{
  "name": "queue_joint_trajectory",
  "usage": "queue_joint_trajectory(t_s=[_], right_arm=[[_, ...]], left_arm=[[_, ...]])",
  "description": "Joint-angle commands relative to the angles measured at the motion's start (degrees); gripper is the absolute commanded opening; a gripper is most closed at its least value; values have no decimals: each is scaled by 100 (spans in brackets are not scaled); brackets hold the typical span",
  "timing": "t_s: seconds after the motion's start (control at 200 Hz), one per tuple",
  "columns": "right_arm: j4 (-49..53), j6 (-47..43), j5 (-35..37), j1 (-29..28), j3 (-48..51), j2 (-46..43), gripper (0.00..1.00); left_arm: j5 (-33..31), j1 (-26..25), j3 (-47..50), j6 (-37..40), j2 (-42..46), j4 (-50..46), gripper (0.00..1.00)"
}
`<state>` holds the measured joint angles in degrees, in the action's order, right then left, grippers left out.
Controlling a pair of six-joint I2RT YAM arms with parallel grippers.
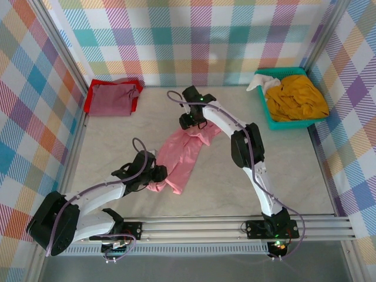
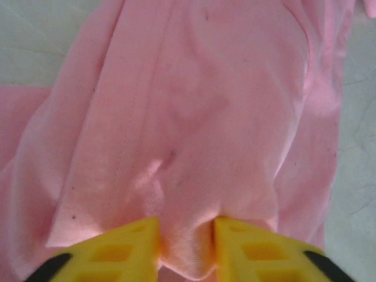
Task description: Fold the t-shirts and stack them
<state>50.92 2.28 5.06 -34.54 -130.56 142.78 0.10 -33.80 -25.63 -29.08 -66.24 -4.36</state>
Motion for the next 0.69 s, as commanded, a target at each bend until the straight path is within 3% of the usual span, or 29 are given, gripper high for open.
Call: queue_joint_trajectory(t_s=[0.0, 0.09, 0.16, 0.4, 0.595, 0.69], right_arm=[[413, -30, 195, -103, -246, 9, 27], [423, 24, 241, -103, -272, -123, 10], [432, 93, 303, -105, -260, -332, 0], [339, 536, 300, 93, 437, -1785, 0], [-287, 1062, 118, 678, 2069, -3607, 0], [-558, 1195, 109, 959, 2800, -4443, 0]], left_arm=[[-421, -30, -260, -1, 68, -92, 15], [-737, -21, -399, -10, 233, -463, 0], [-994, -6, -507, -40, 443, -772, 0], [-1829, 182, -867, 74, 1451, -1699, 0], [-2286, 557, -1275, 619, 1993, -2061, 0], [-2103, 726, -1522, 1070, 2064, -1988, 0]])
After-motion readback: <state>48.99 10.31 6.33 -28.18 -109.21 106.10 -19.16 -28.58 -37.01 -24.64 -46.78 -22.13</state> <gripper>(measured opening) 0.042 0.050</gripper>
